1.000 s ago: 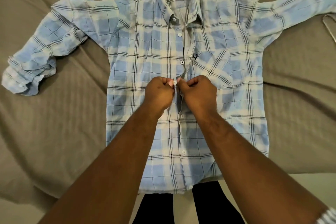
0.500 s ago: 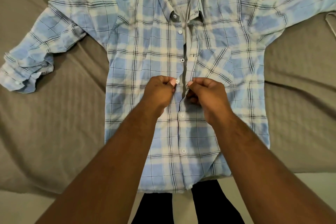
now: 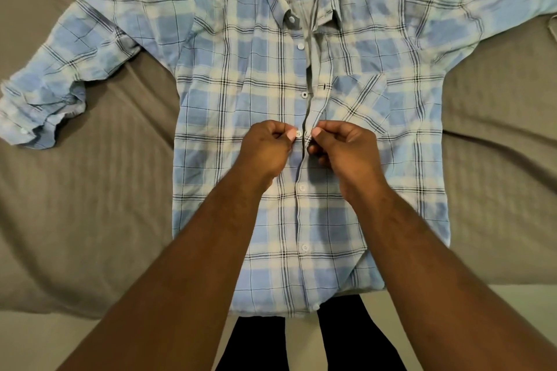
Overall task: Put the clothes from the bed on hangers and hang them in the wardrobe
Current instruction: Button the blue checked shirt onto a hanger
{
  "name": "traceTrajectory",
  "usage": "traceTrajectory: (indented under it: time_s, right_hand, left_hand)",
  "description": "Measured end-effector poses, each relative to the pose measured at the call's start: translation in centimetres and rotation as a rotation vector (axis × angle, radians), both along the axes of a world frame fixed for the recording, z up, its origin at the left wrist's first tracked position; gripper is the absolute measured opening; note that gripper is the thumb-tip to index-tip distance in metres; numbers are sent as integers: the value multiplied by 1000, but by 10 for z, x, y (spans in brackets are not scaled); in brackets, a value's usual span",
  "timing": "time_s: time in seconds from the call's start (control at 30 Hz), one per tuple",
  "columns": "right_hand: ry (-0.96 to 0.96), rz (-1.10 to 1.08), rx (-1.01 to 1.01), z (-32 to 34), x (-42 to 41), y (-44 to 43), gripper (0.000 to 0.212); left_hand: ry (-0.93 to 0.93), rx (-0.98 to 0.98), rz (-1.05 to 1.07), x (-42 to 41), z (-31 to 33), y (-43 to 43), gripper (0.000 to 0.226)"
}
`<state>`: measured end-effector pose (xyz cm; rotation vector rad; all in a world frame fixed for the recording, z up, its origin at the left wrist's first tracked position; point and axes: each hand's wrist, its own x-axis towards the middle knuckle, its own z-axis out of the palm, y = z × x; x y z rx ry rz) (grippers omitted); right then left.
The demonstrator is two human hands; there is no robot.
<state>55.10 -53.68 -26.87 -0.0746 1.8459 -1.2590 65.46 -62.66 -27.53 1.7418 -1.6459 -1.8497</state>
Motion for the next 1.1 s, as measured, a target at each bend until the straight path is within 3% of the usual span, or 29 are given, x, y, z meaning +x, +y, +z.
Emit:
traceTrajectory:
  time_s: [0.37,0.6,1.1]
  right_hand:
    - [105,88,12,-4,0,-2,9]
    - [255,299,-92,-9,-3,7,21]
    - [472,180,-71,-17,25,-1,16]
  left_hand:
    - [-32,-76,-7,-1,-3,5,6]
    - [-22,-90,-36,2,-2,2,7]
    - [57,-115,9,9,-7,1,20]
